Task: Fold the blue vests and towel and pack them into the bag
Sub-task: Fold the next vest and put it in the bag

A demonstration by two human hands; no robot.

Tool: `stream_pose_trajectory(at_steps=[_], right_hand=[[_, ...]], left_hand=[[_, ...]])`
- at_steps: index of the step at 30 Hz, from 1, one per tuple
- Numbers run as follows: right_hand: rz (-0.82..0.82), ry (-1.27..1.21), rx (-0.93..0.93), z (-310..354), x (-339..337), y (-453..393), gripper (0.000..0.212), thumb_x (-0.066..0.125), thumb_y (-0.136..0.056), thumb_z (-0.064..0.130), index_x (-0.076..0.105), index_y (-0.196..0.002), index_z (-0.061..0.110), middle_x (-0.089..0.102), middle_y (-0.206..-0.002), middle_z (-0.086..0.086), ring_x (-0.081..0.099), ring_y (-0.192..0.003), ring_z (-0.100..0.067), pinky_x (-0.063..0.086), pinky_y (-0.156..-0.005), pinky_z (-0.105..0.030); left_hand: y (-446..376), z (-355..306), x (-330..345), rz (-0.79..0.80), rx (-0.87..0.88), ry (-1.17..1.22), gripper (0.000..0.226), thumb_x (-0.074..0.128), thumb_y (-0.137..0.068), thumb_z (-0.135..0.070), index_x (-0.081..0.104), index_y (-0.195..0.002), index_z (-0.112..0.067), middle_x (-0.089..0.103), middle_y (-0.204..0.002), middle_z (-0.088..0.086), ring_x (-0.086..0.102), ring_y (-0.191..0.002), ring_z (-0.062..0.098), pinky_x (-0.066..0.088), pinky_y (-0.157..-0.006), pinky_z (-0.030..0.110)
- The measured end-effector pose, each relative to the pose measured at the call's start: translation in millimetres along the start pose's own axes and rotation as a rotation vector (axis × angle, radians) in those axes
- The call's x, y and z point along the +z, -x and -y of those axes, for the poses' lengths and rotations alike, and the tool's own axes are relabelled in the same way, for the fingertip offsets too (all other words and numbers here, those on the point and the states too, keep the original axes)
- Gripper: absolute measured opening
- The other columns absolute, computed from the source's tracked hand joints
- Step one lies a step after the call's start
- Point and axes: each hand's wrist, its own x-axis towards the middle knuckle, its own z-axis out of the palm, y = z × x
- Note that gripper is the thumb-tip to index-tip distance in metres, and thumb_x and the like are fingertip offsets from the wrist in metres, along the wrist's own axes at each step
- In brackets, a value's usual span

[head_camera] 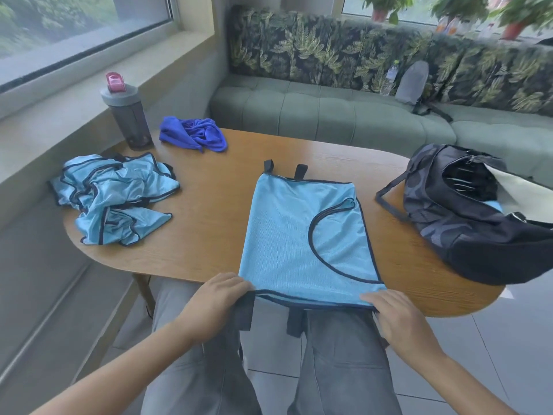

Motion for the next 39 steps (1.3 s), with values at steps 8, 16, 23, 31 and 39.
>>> stream_pose_trajectory(at_steps=[8, 16, 23, 31, 39], right_hand=[[-0.18, -0.407, 0.441, 29.9, -43.6, -22.4, 0.038, 0.063, -0.095, 0.012, 0.052, -0.107, 0.047, 0.07, -0.098, 0.022, 0.061, -0.091, 0.01, 0.042, -0.074, -0.003], [-0.275, -0.403, 0.481, 22.0, -50.8, -105.9, 0.027, 0.057, -0.1, 0.025, 0.054, -0.126, 0.023, 0.059, -0.119, 0.01, 0.052, -0.11, -0.002, 0.042, -0.086, -0.026], [-0.221, -0.411, 0.443, -21.8, -33.3, -198.2, 0.028, 0.057, -0.103, 0.031, 0.051, -0.13, 0.025, 0.057, -0.123, 0.015, 0.052, -0.098, -0.003, 0.043, -0.083, -0.029], [-0.044, -0.18, 0.479, -56.0, 19.6, -219.3, 0.033, 0.053, -0.102, 0.033, 0.054, -0.131, 0.017, 0.06, -0.124, 0.001, 0.049, -0.119, -0.02, 0.044, -0.095, -0.037], [0.09, -0.189, 0.125, -25.5, 42.1, -189.1, 0.021, 0.058, -0.099, 0.007, 0.07, -0.116, 0.009, 0.069, -0.116, 0.001, 0.058, -0.116, -0.017, 0.046, -0.101, -0.033]], left_hand=[[-32.8, -26.5, -23.4, -0.167, -0.426, 0.8, 0.021, 0.056, -0.106, -0.024, 0.068, -0.122, -0.022, 0.074, -0.116, -0.006, 0.067, -0.113, 0.013, 0.051, -0.097, 0.036], [-99.0, -3.9, -34.0, -0.389, -0.537, 0.773, 0.022, 0.055, -0.105, -0.033, 0.066, -0.088, -0.041, 0.037, -0.063, -0.006, 0.034, -0.061, 0.016, 0.028, -0.058, 0.036], [-165.1, 37.9, -39.3, -0.41, -0.662, 0.605, 0.026, 0.055, -0.104, -0.035, 0.059, -0.083, -0.02, 0.038, -0.055, -0.012, 0.032, -0.053, 0.011, 0.026, -0.05, 0.032], [-187.7, 66.6, -0.7, -0.34, -0.796, 0.246, 0.046, 0.065, -0.098, -0.028, 0.044, -0.134, -0.007, 0.051, -0.129, 0.006, 0.05, -0.117, 0.022, 0.04, -0.094, 0.031], [-183.0, 63.8, 19.2, -0.277, -0.854, 0.089, 0.033, 0.048, -0.105, -0.029, 0.051, -0.132, -0.011, 0.053, -0.126, 0.009, 0.044, -0.107, 0.026, 0.037, -0.095, 0.039]])
